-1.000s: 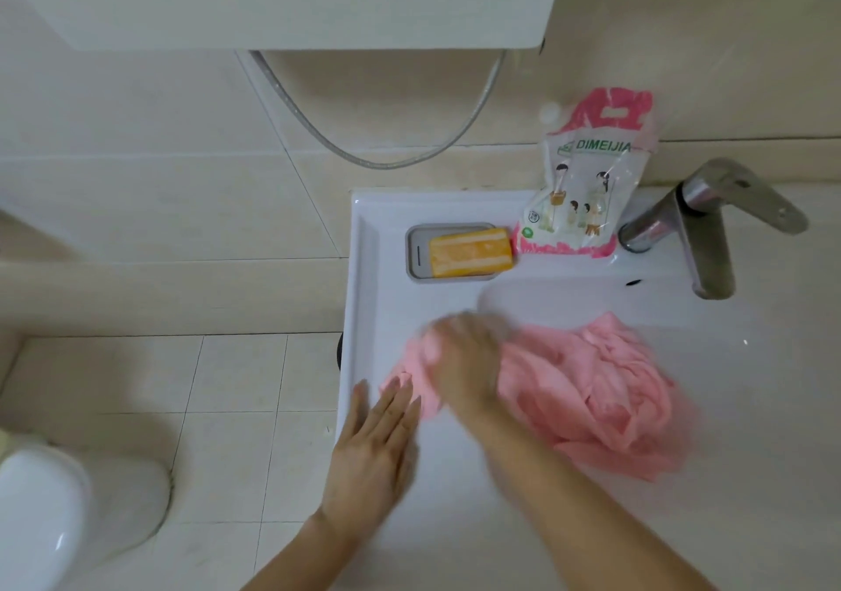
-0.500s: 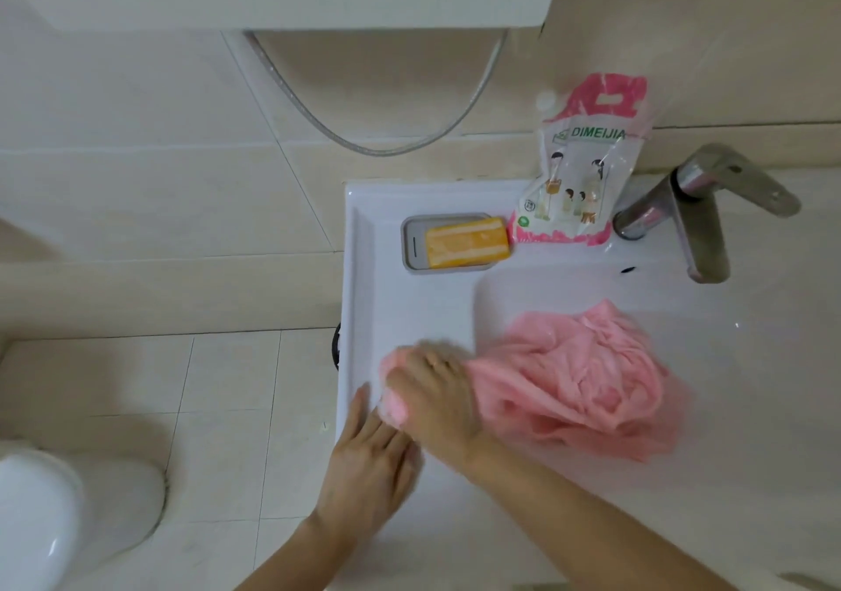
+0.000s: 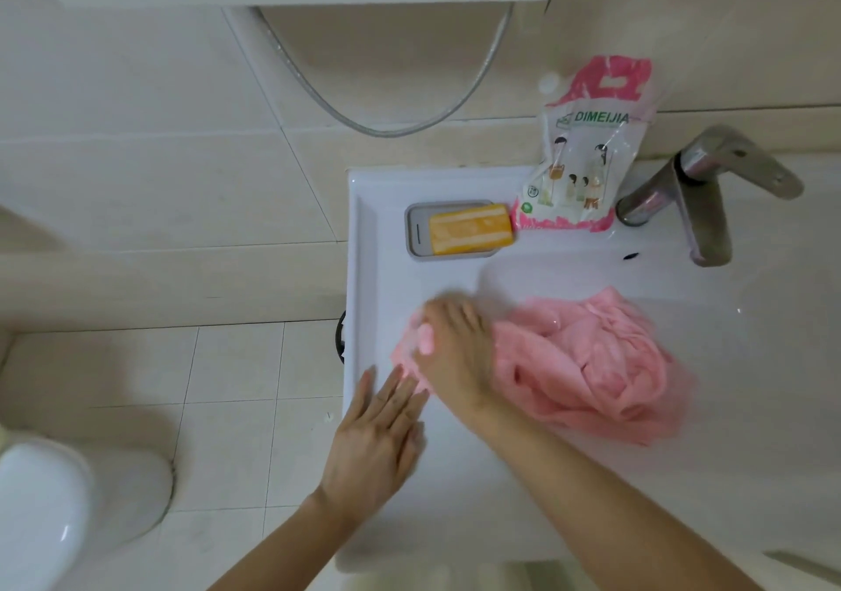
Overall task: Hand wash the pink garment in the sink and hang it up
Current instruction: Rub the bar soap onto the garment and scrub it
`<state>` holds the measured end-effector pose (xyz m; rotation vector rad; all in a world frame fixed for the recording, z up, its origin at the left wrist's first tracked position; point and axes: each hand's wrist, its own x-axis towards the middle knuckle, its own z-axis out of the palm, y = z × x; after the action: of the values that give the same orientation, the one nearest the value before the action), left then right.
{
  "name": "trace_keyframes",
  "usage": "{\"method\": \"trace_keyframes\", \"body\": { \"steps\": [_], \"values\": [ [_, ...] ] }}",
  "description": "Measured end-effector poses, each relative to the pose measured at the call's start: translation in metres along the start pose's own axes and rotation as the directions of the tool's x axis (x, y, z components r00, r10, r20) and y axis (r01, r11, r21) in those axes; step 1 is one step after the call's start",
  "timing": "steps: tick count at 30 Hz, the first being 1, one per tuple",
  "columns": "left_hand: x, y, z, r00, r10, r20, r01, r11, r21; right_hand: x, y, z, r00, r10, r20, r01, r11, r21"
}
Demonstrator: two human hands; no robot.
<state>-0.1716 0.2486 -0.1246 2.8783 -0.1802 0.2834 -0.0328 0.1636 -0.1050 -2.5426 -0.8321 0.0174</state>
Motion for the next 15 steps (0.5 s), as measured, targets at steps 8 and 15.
{"method": "trace_keyframes", "body": {
  "steps": [8,15],
  "values": [
    [0.000,0.000,0.004,1.000,-0.002,0.008,0.001,1.000,0.030,0.026,0.009,-0.007,0.998,0.034,0.053,-0.028,0.993,-0.112],
    [0.000,-0.001,0.004,1.000,-0.009,0.021,0.008,0.999,0.048,0.054,0.028,-0.007,0.988,0.151,-0.002,-0.150,0.981,-0.121]
  ]
}}
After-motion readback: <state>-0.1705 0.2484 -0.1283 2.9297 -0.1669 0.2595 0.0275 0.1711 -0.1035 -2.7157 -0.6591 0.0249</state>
